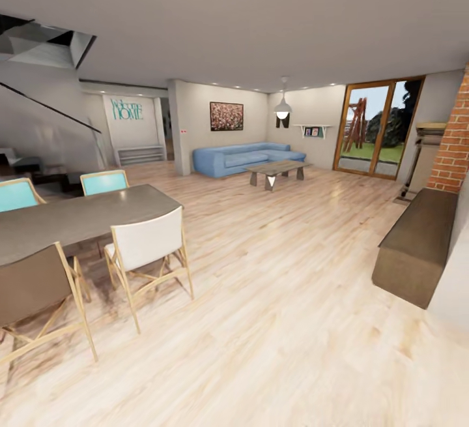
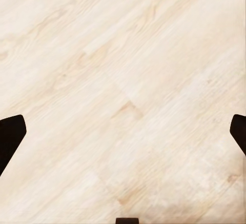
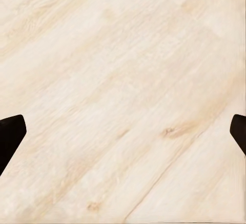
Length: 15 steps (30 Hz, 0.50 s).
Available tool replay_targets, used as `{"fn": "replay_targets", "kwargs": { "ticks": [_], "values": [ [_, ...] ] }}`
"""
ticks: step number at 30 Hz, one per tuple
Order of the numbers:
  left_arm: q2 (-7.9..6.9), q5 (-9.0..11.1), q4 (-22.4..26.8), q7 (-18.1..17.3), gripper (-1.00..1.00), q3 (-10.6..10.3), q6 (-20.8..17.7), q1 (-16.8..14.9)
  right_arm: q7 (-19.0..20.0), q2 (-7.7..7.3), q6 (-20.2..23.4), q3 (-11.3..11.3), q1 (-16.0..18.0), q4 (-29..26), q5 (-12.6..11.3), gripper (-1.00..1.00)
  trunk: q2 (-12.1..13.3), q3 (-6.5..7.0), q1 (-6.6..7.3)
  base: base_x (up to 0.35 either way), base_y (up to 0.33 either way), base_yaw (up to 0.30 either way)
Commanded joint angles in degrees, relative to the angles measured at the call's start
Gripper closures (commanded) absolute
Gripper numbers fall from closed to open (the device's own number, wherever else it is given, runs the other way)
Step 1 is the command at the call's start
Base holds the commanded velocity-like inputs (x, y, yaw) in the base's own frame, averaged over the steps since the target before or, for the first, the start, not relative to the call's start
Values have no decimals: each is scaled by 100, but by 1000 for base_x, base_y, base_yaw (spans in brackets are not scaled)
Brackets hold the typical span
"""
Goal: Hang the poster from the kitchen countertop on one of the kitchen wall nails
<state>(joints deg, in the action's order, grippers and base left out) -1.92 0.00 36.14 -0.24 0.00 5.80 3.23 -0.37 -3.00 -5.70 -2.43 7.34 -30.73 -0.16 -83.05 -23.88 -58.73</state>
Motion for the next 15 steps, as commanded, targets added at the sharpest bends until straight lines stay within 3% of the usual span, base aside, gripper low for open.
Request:
{"fn": "replay_targets", "kwargs": {
  "ticks": [1, 15],
  "values": [
    [-1, 0, 7, -3, -100, 0, 9, 3, -5, 1, -19, -3, 4, 5, -2, -100, -3, -2, 0, 0, 0, -267],
    [-1, 0, 7, -3, -100, 0, 9, 3, -4, 1, -19, -4, 4, 5, -2, -100, -3, 33, 0, 0, 0, -267]
  ]
}}
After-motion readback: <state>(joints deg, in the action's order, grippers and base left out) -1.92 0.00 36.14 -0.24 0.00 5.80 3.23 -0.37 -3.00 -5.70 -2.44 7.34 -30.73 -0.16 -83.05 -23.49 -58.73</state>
